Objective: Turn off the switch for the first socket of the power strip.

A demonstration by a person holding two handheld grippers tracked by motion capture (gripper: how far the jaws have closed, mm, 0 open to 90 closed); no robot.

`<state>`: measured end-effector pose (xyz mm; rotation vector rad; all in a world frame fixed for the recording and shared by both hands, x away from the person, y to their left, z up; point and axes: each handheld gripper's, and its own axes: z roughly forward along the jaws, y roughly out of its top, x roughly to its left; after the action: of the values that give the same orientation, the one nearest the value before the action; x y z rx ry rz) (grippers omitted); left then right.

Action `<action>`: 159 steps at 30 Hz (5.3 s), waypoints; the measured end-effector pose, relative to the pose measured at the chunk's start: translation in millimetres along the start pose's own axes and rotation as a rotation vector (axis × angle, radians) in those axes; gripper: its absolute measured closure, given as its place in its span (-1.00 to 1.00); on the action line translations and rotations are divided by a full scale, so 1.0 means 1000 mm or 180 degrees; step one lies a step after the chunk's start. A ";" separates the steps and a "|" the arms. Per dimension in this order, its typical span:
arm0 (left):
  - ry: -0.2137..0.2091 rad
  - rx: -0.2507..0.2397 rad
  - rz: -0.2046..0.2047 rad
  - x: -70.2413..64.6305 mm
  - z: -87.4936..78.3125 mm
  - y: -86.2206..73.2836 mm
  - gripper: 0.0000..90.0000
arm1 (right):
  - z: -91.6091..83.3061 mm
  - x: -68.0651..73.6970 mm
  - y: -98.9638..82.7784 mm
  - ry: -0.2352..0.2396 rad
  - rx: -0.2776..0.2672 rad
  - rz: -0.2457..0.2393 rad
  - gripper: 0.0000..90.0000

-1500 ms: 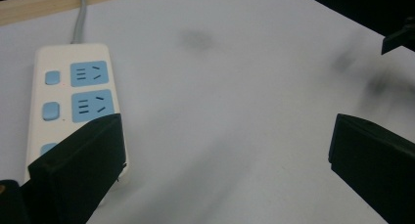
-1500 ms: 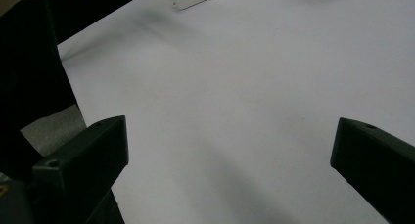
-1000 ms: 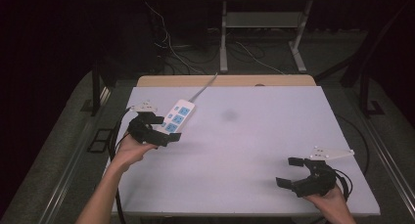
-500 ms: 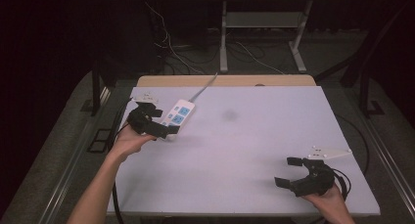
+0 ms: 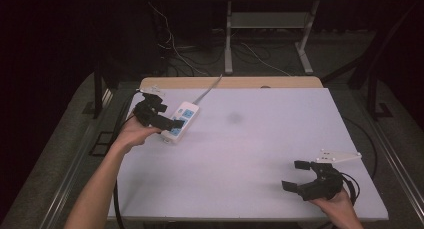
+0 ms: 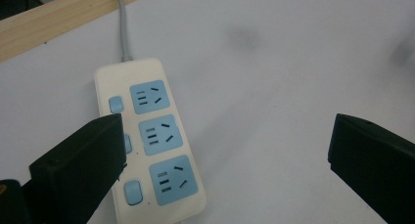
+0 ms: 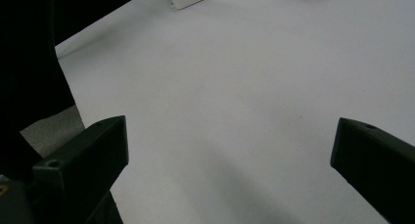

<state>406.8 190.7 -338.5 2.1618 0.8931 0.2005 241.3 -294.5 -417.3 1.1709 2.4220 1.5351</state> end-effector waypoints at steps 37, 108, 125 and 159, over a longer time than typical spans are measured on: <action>0.0488 -0.0123 -0.0484 0.067 0.020 0.034 0.37 | -0.001 0.001 -0.001 0.0012 -0.0015 0.0011 -0.99; 0.0326 -0.0149 -0.1076 0.083 0.093 -0.016 0.99 | -0.009 -0.004 -0.003 -0.0074 -0.0055 0.0019 -0.99; 0.0436 -0.0026 -0.0988 0.075 0.094 -0.010 0.99 | -0.013 -0.006 -0.003 -0.0088 -0.0080 0.0018 -0.99; 0.0585 -0.0346 -0.0912 0.054 0.051 0.009 0.97 | -0.014 -0.008 -0.002 -0.0088 -0.0139 0.0040 -0.99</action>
<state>471.9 191.5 -375.0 1.9115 1.2551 0.3003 240.2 -310.8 -414.2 1.1935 2.3561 1.5561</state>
